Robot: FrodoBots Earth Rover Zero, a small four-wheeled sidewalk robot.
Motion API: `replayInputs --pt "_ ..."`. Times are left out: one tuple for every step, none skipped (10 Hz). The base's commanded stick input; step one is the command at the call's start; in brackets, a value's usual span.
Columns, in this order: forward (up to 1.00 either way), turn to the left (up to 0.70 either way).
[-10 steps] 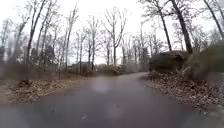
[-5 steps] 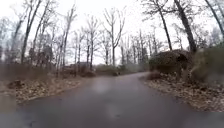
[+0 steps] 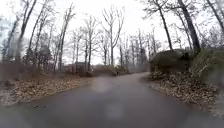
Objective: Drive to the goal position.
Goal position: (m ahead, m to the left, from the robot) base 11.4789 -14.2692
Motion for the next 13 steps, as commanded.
replayInputs --pt "1.0 0.0" --pt "1.0 0.0" --pt "1.0 0.0" --pt "1.0 0.0" --pt "1.0 0.0" --pt "1.0 0.0" --pt "1.0 0.0" --pt "1.0 0.0" --pt "1.0 0.0" --pt "1.0 0.0" --pt "1.0 0.0" --pt "1.0 0.0" --pt "1.0 0.0"
